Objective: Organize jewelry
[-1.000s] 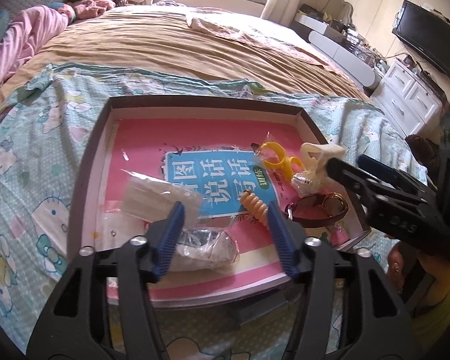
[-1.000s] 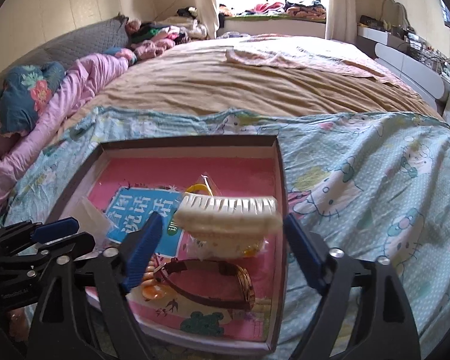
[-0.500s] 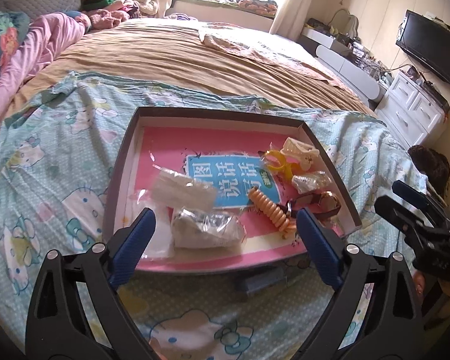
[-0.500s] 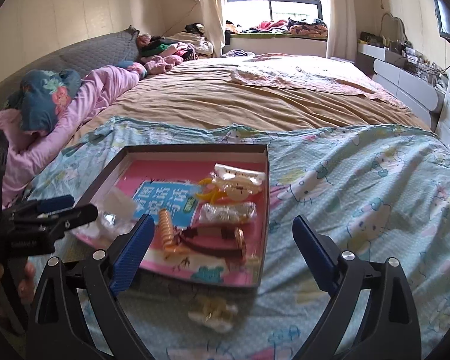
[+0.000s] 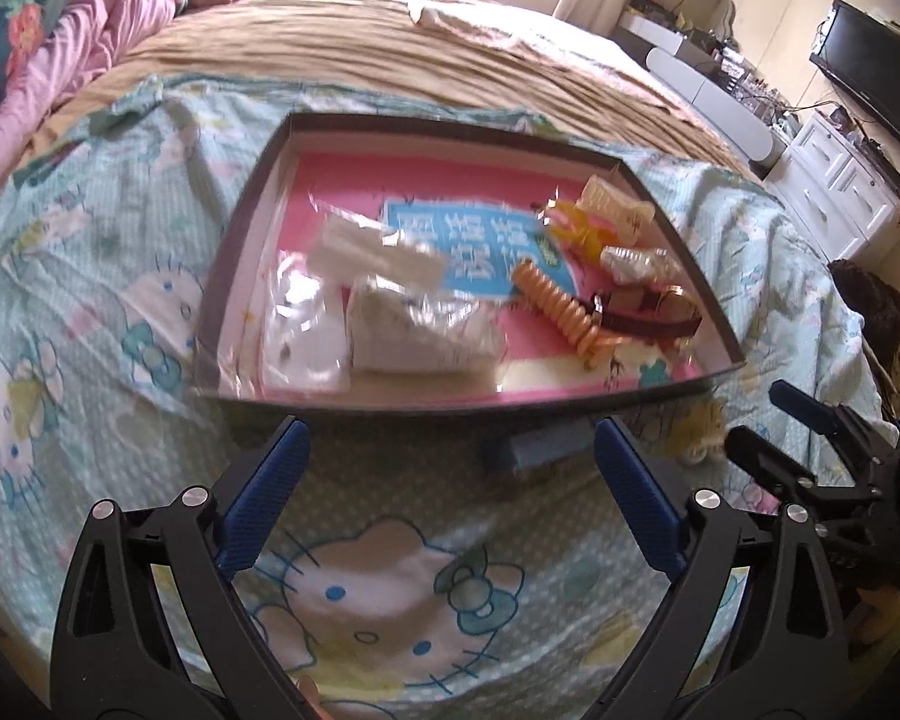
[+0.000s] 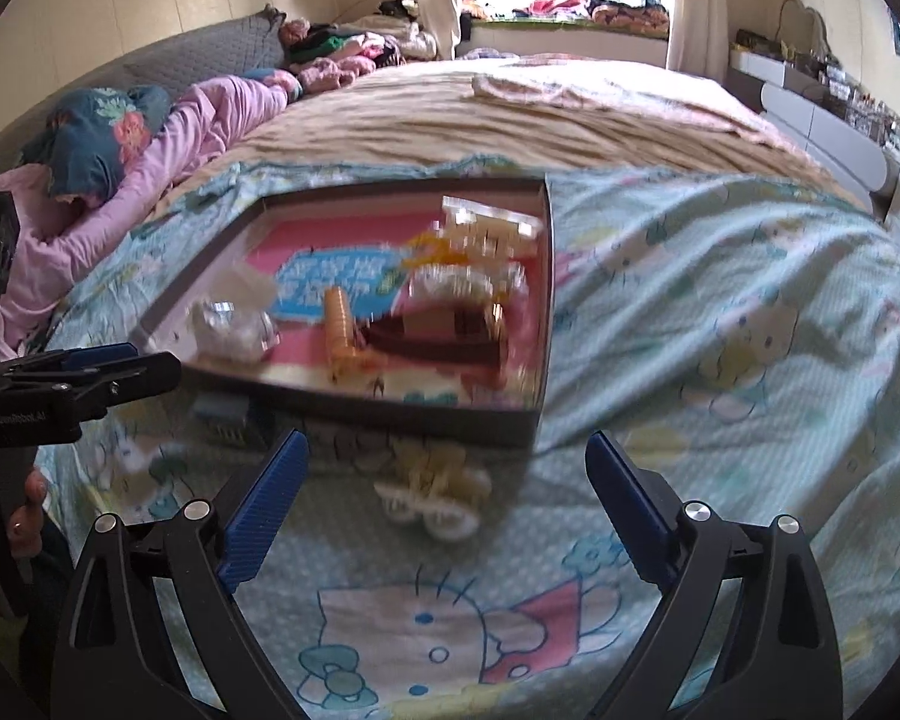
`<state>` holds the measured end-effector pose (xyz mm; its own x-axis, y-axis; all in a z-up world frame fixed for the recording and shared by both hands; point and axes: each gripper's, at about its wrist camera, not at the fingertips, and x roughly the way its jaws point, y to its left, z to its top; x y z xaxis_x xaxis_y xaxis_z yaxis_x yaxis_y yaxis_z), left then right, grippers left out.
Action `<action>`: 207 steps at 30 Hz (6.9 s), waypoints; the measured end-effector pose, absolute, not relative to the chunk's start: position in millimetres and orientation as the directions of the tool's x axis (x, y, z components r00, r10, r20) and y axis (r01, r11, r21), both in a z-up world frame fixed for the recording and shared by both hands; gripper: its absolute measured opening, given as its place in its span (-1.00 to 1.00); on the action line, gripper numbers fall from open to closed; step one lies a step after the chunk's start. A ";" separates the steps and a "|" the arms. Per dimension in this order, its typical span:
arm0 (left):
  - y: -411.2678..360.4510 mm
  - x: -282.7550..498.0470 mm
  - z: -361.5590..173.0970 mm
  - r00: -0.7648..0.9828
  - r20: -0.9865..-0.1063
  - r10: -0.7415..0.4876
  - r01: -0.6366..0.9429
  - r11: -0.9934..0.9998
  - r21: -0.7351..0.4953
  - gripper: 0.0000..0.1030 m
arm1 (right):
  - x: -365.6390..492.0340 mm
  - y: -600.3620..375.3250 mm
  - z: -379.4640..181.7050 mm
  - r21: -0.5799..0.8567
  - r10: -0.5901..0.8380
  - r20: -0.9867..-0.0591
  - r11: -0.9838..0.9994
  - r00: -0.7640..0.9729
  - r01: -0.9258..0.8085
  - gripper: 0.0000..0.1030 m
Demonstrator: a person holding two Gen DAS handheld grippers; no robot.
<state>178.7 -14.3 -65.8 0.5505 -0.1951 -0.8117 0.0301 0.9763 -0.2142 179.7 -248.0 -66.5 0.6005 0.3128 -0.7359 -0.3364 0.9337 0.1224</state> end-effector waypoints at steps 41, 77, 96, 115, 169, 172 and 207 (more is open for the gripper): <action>-7.4 178.5 -21.1 0.676 -0.728 -0.118 0.005 0.988 -0.156 -0.27 | 178.4 -270.7 -31.1 0.171 0.390 -0.647 0.912 0.655 -0.373 -0.10; 0.4 237.8 -51.0 0.636 -0.757 -0.150 0.004 0.982 -0.191 -0.27 | 248.0 -217.3 -39.8 0.110 0.347 -0.657 0.922 0.669 -0.371 -0.10; -0.3 239.7 -57.8 0.625 -0.764 -0.157 0.019 0.982 -0.187 -0.24 | 255.5 -207.5 -58.9 0.122 0.336 -0.699 0.926 0.631 -0.358 -0.09; -0.5 234.3 -54.5 0.631 -0.760 -0.155 0.012 0.982 -0.191 0.19 | 238.8 -222.8 -48.9 0.143 0.328 -0.677 0.936 0.658 -0.320 0.46; -8.6 87.0 -13.8 0.702 -0.704 -0.109 0.005 0.989 -0.148 0.81 | 102.4 -245.8 -13.9 0.166 0.370 -0.636 0.922 0.677 -0.349 0.91; -8.9 86.3 -13.5 0.702 -0.705 -0.106 0.003 0.989 -0.146 0.81 | 102.0 -245.8 -15.0 0.165 0.372 -0.640 0.921 0.672 -0.352 0.91; -0.9 82.7 -7.9 0.704 -0.705 -0.086 -0.012 0.991 -0.132 0.81 | 101.7 -247.2 -16.2 0.168 0.373 -0.639 0.921 0.672 -0.352 0.91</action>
